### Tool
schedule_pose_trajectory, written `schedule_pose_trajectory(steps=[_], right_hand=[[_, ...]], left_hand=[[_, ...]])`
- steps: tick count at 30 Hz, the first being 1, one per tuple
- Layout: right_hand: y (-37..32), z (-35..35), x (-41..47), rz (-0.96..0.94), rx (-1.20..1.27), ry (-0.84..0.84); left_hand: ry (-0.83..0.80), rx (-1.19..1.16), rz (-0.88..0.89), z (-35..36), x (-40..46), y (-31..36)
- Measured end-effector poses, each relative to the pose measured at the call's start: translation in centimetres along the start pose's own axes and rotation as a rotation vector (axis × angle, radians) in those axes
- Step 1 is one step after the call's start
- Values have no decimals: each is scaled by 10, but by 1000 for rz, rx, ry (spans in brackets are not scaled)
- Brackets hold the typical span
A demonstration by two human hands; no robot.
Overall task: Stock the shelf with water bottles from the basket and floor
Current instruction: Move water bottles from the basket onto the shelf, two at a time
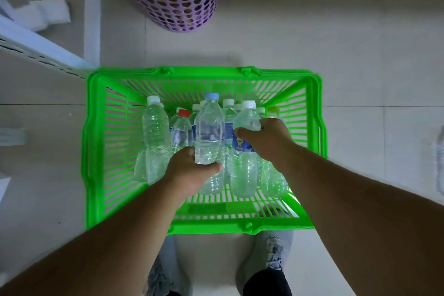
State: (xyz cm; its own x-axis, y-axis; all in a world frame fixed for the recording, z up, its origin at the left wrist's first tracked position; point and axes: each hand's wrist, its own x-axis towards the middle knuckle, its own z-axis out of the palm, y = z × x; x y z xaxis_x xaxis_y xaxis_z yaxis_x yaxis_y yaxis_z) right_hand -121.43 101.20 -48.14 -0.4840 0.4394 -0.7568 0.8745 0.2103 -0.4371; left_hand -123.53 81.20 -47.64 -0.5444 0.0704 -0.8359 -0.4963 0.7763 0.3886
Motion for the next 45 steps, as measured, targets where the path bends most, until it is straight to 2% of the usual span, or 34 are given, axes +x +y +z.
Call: schedule_pose_trajectory(steps=[3,10,20,26,34,40,45], right_hand=[[-10,-6,-27,-100,-53,36],[-86,-63,-128,-251,45,97],[-220,-184,-387,-475,128,115],[-281,-235,-527,-648,188,124],[-337,-304,-655,-880,187,185],[-359,-344,-711,-991,193,190],[-378,-366,-735,-1056,215,194]], left_hand=[[12,-58,47,-19,-27,4],[97,-182,153,-86,-131,33],[25,-276,355,-232,-360,93],[85,-339,501,-294,-495,128],[246,-411,666,-329,-624,162],[373,-445,754,-339,-680,186],[404,-483,802,-349,-704,209]])
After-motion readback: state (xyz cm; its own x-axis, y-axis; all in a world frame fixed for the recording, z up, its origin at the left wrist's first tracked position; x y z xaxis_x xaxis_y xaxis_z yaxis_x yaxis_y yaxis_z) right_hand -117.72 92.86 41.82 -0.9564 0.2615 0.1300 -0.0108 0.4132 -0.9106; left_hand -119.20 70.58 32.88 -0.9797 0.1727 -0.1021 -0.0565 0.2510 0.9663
